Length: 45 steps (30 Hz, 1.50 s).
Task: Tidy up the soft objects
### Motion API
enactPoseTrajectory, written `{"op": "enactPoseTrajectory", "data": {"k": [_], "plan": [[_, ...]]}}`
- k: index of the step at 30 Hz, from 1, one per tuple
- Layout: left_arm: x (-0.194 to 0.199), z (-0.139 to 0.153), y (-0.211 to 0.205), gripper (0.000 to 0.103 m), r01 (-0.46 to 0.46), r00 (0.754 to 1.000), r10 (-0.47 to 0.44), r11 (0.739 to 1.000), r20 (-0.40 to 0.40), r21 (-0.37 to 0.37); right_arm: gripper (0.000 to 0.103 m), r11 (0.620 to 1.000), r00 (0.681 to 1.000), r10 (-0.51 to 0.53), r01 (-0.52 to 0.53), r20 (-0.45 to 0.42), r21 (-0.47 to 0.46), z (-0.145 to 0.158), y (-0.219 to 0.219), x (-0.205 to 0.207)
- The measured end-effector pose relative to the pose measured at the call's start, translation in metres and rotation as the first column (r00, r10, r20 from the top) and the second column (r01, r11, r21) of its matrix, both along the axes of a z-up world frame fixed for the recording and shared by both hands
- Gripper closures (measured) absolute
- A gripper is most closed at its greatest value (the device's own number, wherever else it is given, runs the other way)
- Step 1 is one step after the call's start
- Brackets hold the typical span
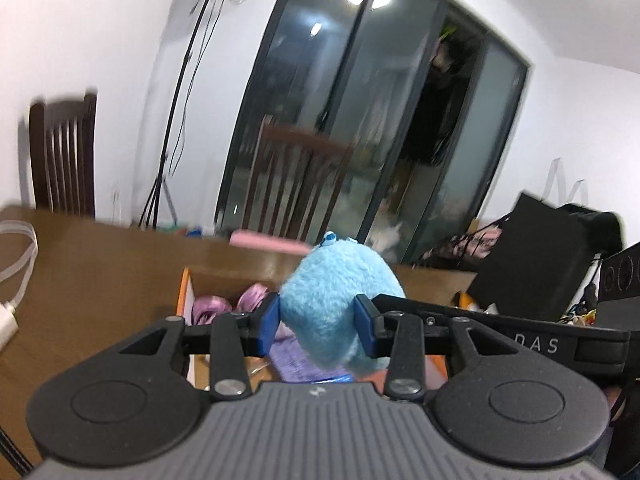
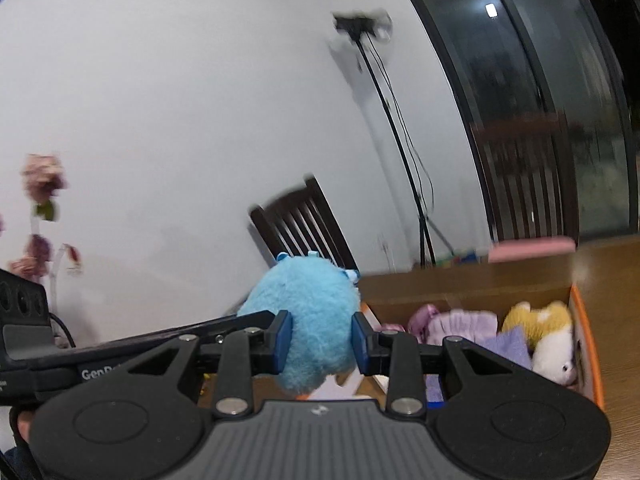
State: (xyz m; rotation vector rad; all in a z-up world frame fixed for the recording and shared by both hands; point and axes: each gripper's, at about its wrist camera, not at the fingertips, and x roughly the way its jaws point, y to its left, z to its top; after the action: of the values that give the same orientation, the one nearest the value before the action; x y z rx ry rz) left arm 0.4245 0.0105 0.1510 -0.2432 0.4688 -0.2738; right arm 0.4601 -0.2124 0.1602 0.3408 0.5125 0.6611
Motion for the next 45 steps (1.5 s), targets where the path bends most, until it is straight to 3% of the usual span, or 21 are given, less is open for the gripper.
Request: {"op": "enactPoseTrajectory", "data": {"k": [6,11,14,16,18,25,27,29,32,37,45], "plan": [[0.075,-0.06,0.01,0.065,-0.009,0.987,0.014,0.999,-0.158,0.033,0.072,0.998,0.988,0.006,-0.017,-0.155,-0.068,-0.063,0.018,0.076],[0.105,-0.106,0.004,0.065,0.031,0.976,0.006,0.986,-0.216,0.166,0.073,0.99,0.958,0.019,-0.057,-0.286,-0.128,-0.118,0.027,0.125],[0.107,-0.112,0.002,0.073,0.054,0.977,-0.014,0.982,-0.214,0.179,0.078,0.977,0.945,0.035,-0.101,-0.324,-0.189,-0.136,0.039,0.136],[0.107,-0.116,0.005,0.073,0.063,0.973,-0.026,0.986,-0.231,0.155,0.078,0.974,0.943,0.049,-0.117,-0.328,-0.192,-0.14,0.042,0.138],[0.105,-0.117,0.003,0.075,0.073,0.974,-0.032,0.981,-0.223,0.18,0.078,0.973,0.939,0.057,-0.129,-0.339,-0.193,-0.141,0.043,0.14],[0.1,-0.108,-0.01,0.072,0.072,0.973,-0.023,0.976,-0.231,0.206,0.075,0.972,0.914,0.069,-0.152,-0.4,-0.18,-0.137,0.043,0.142],[0.094,-0.098,-0.011,0.071,0.067,0.975,-0.018,0.974,-0.219,0.218,0.068,0.972,0.929,0.044,-0.126,-0.367,-0.201,-0.13,0.043,0.135],[0.087,-0.085,-0.01,0.068,0.06,0.978,-0.014,0.974,-0.206,0.22,0.054,0.964,0.944,0.02,-0.105,-0.33,-0.243,-0.121,0.041,0.126],[0.07,-0.063,-0.005,0.066,0.032,0.984,0.011,0.972,-0.179,0.231,0.054,0.961,0.963,-0.01,-0.065,-0.269,-0.268,-0.1,0.032,0.108],[0.028,-0.023,0.0,0.056,-0.01,0.994,0.035,0.969,-0.1,0.246,0.044,0.95,0.982,-0.086,0.03,-0.171,-0.31,-0.048,-0.002,0.072],[-0.026,0.011,-0.007,0.041,-0.042,0.998,0.052,0.965,-0.032,0.258,0.038,0.901,0.966,-0.243,0.192,-0.085,-0.388,-0.014,-0.056,0.015]]}}
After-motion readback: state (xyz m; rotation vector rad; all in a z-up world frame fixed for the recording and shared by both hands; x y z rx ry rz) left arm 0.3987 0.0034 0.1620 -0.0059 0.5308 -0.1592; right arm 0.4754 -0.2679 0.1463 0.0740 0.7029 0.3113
